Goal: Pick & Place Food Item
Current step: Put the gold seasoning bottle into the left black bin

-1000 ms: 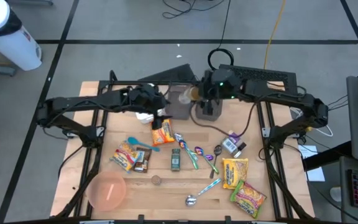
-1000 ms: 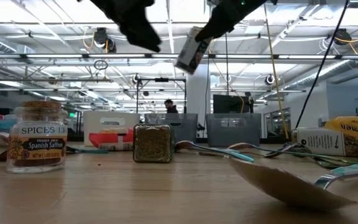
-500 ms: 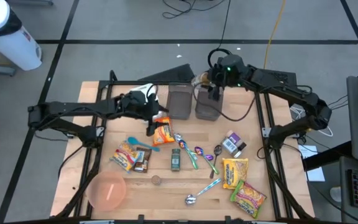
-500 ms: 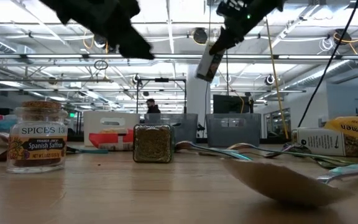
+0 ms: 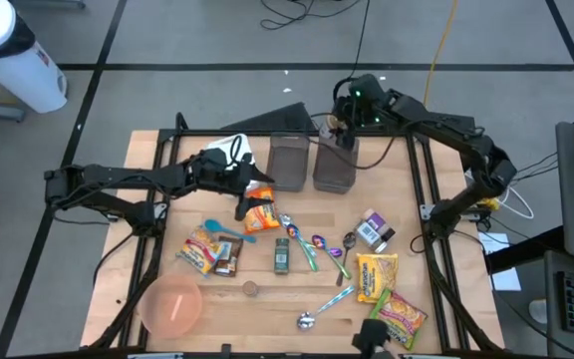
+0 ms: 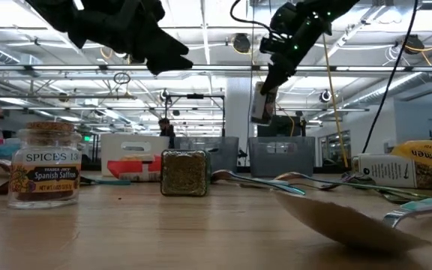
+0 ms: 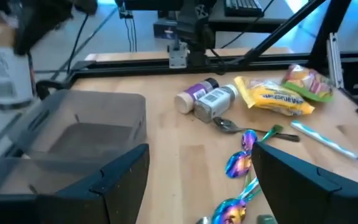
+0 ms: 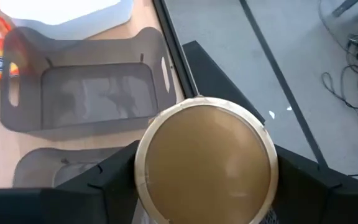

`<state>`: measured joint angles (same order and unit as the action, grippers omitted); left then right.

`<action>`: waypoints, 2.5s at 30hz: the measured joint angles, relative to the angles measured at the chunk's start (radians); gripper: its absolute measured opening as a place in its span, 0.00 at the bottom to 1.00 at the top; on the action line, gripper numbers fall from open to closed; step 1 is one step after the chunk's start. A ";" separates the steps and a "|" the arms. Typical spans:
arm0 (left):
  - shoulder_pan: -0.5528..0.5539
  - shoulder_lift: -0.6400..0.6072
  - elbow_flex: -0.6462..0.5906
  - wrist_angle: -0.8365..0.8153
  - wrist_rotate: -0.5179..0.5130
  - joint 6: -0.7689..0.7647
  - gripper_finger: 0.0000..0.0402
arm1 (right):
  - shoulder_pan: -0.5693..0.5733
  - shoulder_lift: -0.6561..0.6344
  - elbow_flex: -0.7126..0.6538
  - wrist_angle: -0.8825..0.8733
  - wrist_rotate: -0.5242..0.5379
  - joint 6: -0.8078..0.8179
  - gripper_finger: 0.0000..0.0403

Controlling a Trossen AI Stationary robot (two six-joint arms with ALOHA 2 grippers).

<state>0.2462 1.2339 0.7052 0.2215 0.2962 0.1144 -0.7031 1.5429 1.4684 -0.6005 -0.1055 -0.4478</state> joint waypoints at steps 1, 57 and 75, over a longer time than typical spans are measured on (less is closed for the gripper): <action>0.000 0.000 0.000 -0.004 0.006 -0.016 0.71 | 0.000 0.010 0.024 -0.026 0.000 -0.010 0.67; 0.008 -0.188 0.001 -0.149 -0.125 -0.093 0.69 | 0.066 0.598 0.595 -0.242 -0.189 -0.063 0.67; 0.008 -0.187 0.001 -0.167 -0.149 -0.074 0.69 | 0.050 0.615 0.572 -0.241 -0.187 -0.089 0.67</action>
<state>0.2541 1.0470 0.7063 0.0542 0.1474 0.0402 -0.6529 2.1582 2.0406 -0.8420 -0.2920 -0.5365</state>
